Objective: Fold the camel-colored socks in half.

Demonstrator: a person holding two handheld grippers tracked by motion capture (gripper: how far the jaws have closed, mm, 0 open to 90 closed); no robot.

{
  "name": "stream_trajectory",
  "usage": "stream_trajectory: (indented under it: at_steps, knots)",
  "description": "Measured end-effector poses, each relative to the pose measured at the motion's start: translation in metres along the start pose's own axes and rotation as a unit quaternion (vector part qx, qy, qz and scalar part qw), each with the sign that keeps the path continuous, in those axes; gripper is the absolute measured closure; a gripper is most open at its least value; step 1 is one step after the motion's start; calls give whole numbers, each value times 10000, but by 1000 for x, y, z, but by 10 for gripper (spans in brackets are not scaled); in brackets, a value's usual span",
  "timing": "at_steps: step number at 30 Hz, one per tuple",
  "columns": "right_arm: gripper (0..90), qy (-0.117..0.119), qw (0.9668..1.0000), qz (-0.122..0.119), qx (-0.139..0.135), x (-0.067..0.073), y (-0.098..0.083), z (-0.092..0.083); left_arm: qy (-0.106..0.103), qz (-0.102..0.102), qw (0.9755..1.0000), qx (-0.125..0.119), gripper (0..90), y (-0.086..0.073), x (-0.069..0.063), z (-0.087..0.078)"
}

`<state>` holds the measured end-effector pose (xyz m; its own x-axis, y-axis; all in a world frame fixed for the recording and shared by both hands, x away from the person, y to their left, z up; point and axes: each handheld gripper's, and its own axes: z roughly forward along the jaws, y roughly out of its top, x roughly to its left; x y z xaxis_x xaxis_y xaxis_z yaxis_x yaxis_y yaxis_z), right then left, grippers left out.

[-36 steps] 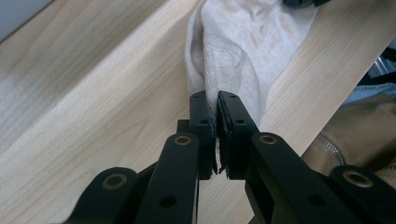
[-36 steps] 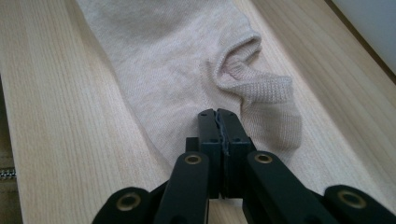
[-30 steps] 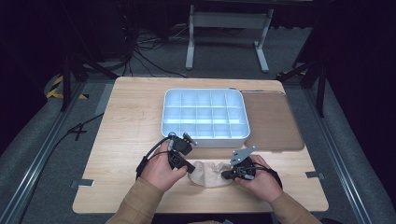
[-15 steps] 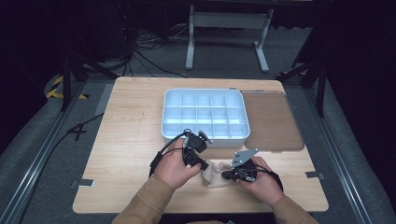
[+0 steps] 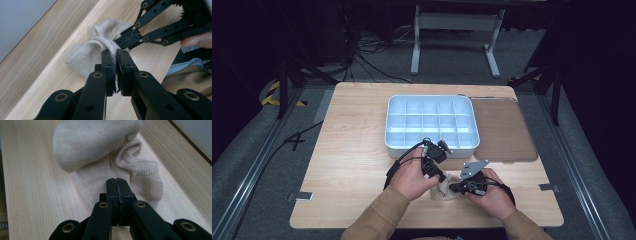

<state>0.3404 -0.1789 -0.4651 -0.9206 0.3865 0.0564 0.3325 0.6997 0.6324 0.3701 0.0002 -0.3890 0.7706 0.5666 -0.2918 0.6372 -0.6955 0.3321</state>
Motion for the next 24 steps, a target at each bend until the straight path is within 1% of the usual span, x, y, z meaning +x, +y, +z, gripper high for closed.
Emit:
stream_trajectory:
  at_steps: [2,4,6,8,9,11,12,14,15,17,19,20,22,23,24]
  knots:
    - [897,0,10000,-1,-6,0,0,0,-14,45,10000,23,851,5,-1,3]
    - [897,-3,10000,14,-32,0,-1,0,-20,39,10000,86,851,8,-2,8]
    - [897,-25,10000,4,-63,1,-2,0,20,67,9999,83,851,10,-1,11]
    - [896,-108,9999,-73,-77,3,-2,0,41,98,9999,134,851,12,-1,15]
    - [896,-108,9999,-73,-77,3,-2,0,41,98,9999,134,851,12,-1,15]
    - [897,-234,9995,-212,-49,6,-1,-4,54,106,9998,151,851,12,1,17]
    - [897,-271,9994,-194,-86,6,0,-7,58,70,9998,150,851,12,2,17]
    - [897,-352,9992,-137,-96,5,0,-17,55,69,9998,156,851,13,3,17]
    - [897,-440,9989,-90,-92,4,0,-22,47,74,9999,149,851,13,3,18]
    - [897,-503,9987,60,-70,0,-3,-31,36,92,9998,187,851,13,3,19]
    - [897,-528,9984,189,40,-3,-7,-34,35,127,9997,216,851,14,3,21]
    - [897,-540,9982,237,78,-4,-9,-34,48,90,9997,231,851,14,2,22]
    - [897,-559,9979,291,124,-5,-11,-33,47,101,9997,232,851,15,1,24]
    - [897,-552,9980,295,120,-5,-11,-33,37,129,9996,245,851,16,2,25]
    - [897,-564,9979,284,107,-5,-11,-34,39,110,9997,235,851,16,1,27]
